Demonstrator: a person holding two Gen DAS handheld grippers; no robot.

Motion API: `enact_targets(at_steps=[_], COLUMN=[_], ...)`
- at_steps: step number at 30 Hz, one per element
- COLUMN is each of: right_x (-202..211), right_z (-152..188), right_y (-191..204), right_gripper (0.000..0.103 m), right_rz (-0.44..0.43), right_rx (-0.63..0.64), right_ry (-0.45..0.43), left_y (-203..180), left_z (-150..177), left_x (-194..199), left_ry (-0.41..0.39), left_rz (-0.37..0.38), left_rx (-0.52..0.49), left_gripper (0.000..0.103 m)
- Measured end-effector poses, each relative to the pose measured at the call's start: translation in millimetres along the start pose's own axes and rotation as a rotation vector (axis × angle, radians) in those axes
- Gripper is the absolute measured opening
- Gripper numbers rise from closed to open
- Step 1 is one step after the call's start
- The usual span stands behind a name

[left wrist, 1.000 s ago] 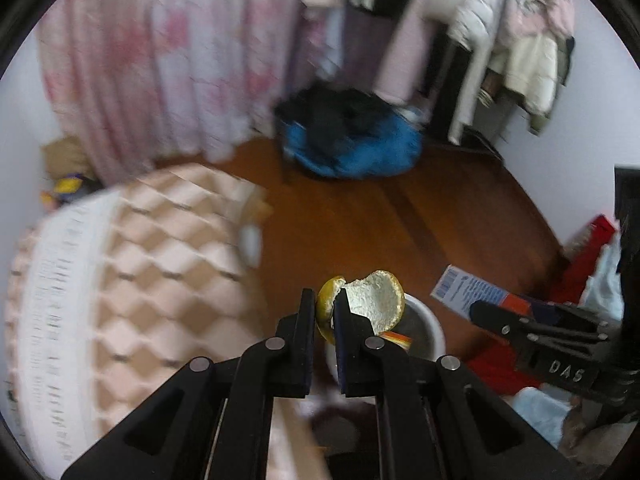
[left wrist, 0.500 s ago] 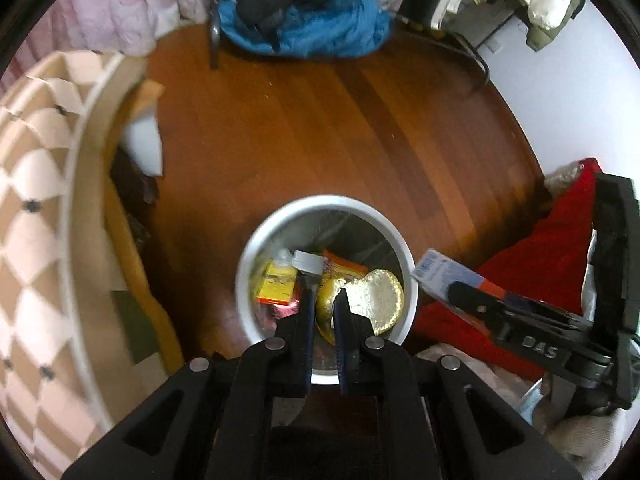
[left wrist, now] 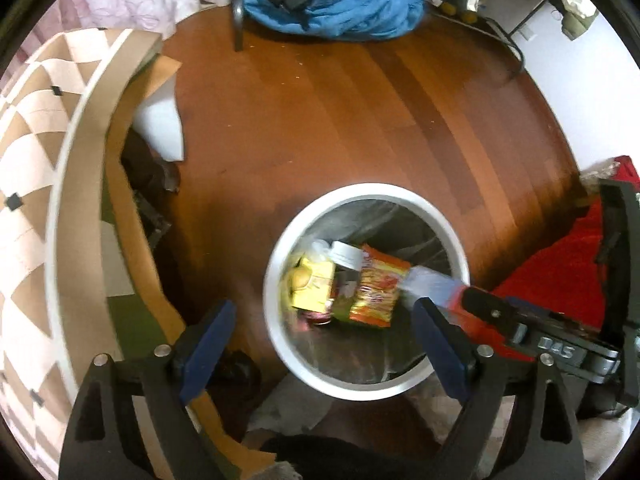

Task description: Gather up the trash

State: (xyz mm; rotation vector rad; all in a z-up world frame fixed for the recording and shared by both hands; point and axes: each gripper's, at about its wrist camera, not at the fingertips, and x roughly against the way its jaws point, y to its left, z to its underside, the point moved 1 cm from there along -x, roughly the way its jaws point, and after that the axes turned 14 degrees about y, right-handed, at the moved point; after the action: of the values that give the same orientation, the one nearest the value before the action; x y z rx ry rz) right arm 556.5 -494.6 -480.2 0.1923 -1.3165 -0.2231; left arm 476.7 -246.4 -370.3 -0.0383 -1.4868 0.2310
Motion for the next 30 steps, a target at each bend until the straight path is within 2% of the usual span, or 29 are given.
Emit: enact_targets(at_steps=[2,3,4,11,18,30], right_x=[4,7,10,44,87,202], right_z=[6,10,12,49,92,192], right_y=[1,4,5,24,30,60], right_gripper=[0.094,0.101,0.103,0.103,0.103,0.103], right_rz=[0.005,0.020,0.035,0.163,0.127,0.022], right_rx=[0.002,0.008,0.011,0.054,0.051,0.125], right_ry=[0.000,0.001,0.002,-0.007,-0.053,-0.224], left_y=[2,2,3,1,-7,-18], left_z=[5,9,11,36,64,133], left_x=[4,7,11,43,93,206], left_ry=[-0.010,-0.019,-0.030,-0.102,-0.185,-0.333], left_rz=[-0.025,-0.043,-0.058,-0.125,-0.129,-0.053], left_rx=[0.001,-0.001,-0.001,-0.016,-0.035,-0.108], left_gripper=[0.095,0.095,0.095,0.095,0.095,0.095])
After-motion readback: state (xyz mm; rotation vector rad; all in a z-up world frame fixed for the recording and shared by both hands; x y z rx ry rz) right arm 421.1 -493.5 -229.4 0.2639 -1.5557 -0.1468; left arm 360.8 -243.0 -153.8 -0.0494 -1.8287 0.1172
